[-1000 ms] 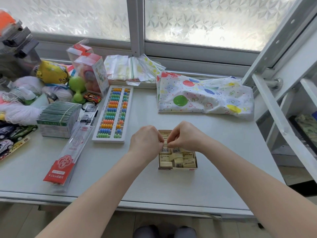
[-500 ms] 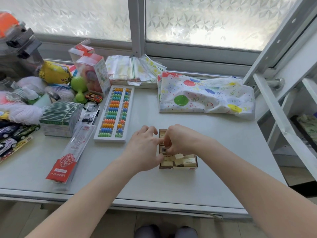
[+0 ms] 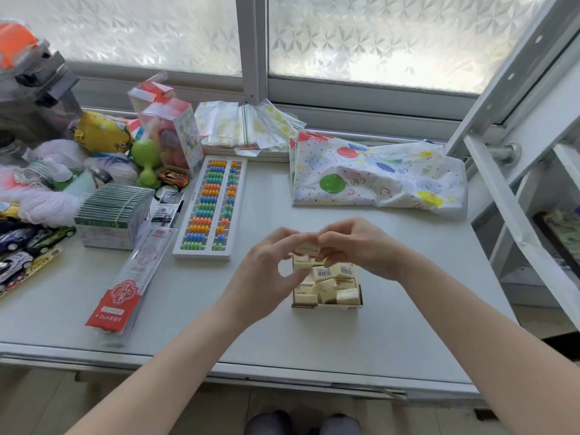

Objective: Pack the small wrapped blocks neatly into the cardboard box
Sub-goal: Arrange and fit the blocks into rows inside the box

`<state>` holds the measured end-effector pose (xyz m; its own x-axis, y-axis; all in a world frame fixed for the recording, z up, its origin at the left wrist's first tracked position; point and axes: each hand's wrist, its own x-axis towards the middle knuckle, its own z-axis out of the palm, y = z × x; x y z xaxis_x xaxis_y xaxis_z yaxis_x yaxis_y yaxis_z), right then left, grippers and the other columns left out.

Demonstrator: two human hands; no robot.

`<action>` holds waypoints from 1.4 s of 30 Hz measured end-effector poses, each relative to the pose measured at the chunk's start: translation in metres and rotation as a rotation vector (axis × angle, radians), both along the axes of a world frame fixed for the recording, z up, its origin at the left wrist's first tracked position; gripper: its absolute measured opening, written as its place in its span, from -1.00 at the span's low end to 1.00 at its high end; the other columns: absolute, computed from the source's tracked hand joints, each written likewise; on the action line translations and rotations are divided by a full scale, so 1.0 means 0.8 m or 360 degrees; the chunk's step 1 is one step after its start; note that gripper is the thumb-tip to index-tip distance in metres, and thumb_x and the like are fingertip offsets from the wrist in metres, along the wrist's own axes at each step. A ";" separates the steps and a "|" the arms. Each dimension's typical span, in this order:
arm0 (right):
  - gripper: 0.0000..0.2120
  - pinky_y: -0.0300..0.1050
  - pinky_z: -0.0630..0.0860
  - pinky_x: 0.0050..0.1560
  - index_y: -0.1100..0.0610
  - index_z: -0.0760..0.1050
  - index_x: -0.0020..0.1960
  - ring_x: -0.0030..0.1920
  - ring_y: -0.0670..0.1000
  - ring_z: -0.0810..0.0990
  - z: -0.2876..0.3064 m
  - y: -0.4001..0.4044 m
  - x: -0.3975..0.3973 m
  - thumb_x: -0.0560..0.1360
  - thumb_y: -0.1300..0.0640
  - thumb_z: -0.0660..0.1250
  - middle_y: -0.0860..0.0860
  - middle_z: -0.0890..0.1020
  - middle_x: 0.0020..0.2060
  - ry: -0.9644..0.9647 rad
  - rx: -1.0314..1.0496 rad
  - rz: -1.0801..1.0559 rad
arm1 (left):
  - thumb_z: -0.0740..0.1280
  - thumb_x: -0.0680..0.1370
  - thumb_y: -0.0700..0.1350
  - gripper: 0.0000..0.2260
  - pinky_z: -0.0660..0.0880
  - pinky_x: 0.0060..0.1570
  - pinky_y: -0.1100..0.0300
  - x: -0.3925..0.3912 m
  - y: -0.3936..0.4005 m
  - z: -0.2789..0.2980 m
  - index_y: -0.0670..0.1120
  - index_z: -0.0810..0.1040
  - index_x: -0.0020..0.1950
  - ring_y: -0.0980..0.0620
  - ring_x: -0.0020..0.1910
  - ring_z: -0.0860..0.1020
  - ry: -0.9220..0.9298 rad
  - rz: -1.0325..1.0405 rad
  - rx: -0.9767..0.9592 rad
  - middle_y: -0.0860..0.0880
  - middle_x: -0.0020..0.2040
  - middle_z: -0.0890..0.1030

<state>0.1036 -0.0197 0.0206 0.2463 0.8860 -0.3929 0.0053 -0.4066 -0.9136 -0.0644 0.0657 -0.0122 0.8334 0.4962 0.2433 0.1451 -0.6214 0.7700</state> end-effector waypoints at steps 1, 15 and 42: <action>-0.86 -0.26 0.58 -0.26 0.28 0.60 -0.10 -0.31 -0.03 0.59 0.003 -0.003 -0.001 0.51 0.23 0.30 0.11 0.62 -0.30 0.0177 -0.0019 -0.0019 | 0.43 0.44 -0.23 -0.58 0.51 0.06 0.37 0.001 -0.001 0.003 0.06 0.52 0.26 0.16 -0.01 0.55 -0.0064 0.0029 -0.0116 0.09 0.02 0.56; -0.89 -0.28 0.61 -0.26 0.24 0.60 -0.09 -0.32 -0.05 0.64 0.005 -0.021 -0.008 0.43 0.22 0.35 0.08 0.65 -0.31 0.0645 -0.0049 -0.0226 | 0.43 0.41 -0.35 -0.58 0.59 -0.07 0.25 0.004 0.003 0.019 0.03 0.54 0.16 0.06 -0.16 0.63 -0.0127 0.0108 -0.1001 -0.06 -0.18 0.66; -0.84 -0.20 0.57 -0.10 0.15 0.66 -0.09 -0.21 -0.08 0.63 -0.016 -0.014 -0.019 0.33 0.18 0.51 0.01 0.67 -0.24 -0.1260 0.0225 0.0045 | 0.41 0.46 -0.05 -0.68 0.48 0.06 0.31 0.001 0.011 -0.010 0.04 0.47 0.19 0.20 0.00 0.53 0.0262 0.0157 0.0019 0.13 0.03 0.57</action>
<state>0.0884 -0.0305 0.0075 0.3815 0.9243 0.0053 0.6813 -0.2774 -0.6774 -0.0638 0.0745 -0.0200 0.8100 0.5751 0.1143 0.3289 -0.6070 0.7234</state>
